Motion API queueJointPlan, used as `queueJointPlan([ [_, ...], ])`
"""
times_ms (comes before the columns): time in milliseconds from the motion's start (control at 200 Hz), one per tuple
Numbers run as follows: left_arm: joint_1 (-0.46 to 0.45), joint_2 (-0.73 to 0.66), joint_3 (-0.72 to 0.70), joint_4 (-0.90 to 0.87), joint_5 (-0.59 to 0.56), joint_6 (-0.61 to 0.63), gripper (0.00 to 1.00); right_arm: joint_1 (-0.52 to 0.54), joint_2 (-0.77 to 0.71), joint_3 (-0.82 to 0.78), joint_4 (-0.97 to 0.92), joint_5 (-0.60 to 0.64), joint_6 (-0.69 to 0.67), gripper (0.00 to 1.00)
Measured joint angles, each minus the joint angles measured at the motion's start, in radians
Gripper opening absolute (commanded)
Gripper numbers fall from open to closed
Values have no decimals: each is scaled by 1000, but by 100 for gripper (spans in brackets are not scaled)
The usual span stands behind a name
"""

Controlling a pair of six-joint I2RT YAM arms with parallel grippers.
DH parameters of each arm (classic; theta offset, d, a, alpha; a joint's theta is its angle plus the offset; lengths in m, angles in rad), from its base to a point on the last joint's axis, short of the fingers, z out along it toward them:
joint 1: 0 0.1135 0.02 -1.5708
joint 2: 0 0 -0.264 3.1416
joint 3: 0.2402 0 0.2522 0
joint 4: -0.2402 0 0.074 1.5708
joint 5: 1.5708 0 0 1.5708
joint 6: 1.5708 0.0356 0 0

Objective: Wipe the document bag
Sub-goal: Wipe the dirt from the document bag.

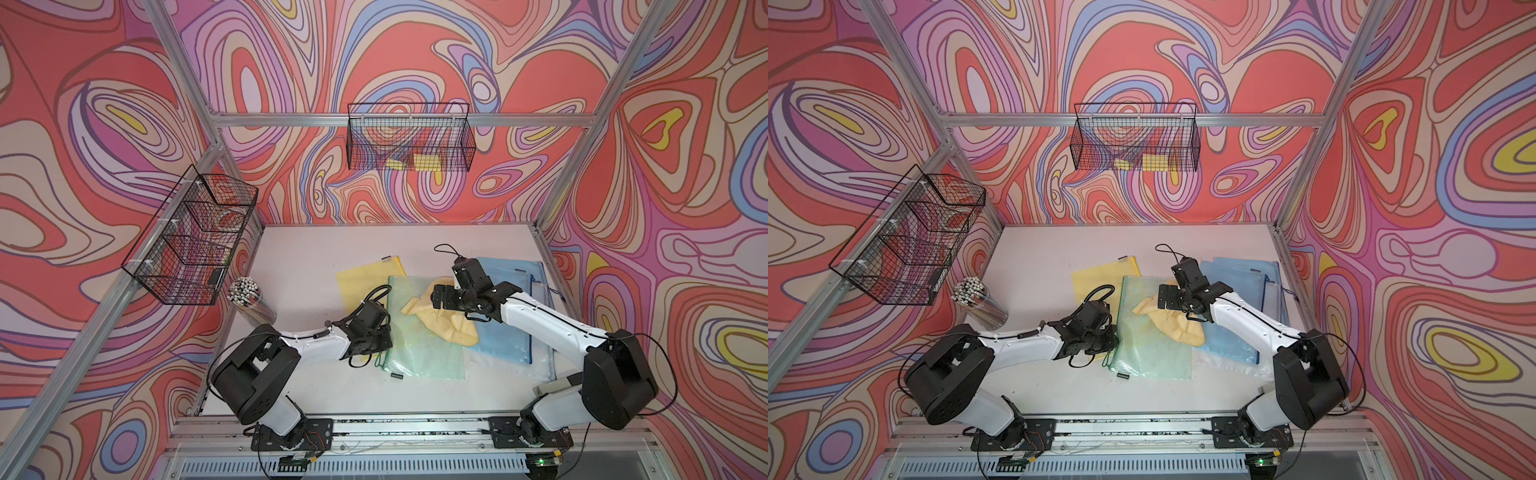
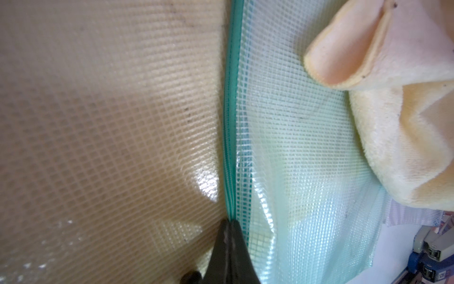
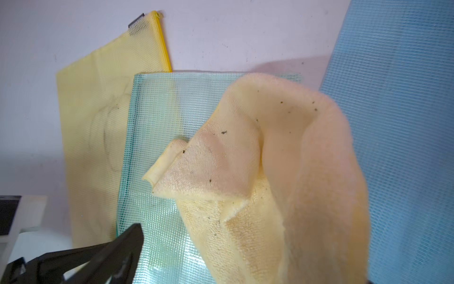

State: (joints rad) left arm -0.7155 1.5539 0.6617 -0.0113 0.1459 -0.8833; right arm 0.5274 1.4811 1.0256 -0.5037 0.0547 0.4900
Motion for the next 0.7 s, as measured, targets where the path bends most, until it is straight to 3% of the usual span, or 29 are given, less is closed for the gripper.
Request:
queueJointPlan([
  [115, 0, 4, 8, -12, -1, 0, 0, 23, -10, -15, -4, -43, -26, 98],
  [260, 0, 5, 11, -18, -2, 1, 0, 39, -130, -67, 13, -108, -73, 98],
  [356, 0, 5, 11, -17, -1, 1, 0, 49, -153, -47, -20, -29, -112, 98],
  [546, 0, 15, 22, -16, 5, 0, 0, 90, -58, -32, -126, 211, -104, 98],
  [701, 0, 16, 23, -18, 5, 0, 0, 133, -116, -37, -87, 174, -102, 98],
])
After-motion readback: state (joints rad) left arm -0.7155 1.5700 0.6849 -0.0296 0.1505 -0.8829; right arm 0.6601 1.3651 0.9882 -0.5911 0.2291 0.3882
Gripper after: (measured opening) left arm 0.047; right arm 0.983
